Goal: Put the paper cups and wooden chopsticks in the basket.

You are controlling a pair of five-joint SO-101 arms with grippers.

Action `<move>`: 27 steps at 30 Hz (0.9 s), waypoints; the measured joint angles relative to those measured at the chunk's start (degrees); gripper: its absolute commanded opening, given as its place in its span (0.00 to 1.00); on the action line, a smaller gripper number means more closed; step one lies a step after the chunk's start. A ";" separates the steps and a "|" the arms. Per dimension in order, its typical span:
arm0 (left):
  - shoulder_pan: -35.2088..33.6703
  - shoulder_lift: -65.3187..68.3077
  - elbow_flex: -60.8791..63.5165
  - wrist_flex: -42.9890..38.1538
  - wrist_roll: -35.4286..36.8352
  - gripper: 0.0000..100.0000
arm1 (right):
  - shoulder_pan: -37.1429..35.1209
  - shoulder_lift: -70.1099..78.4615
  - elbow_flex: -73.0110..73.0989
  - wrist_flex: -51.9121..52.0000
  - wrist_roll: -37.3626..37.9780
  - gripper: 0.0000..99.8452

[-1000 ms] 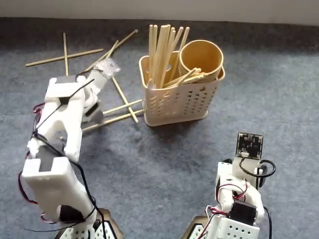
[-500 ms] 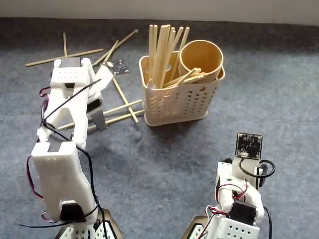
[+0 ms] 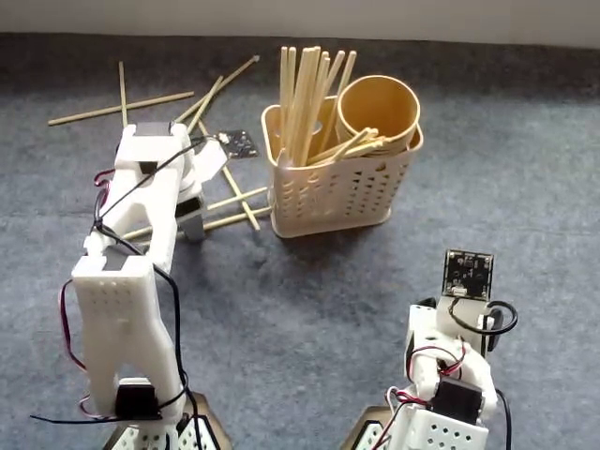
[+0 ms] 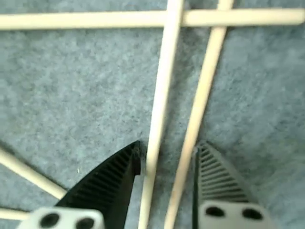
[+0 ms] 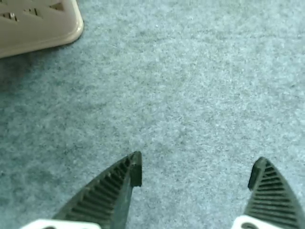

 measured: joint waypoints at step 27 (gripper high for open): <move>-0.88 -20.48 -31.12 16.53 20.48 0.00 | 0.00 0.00 0.00 0.00 0.00 0.35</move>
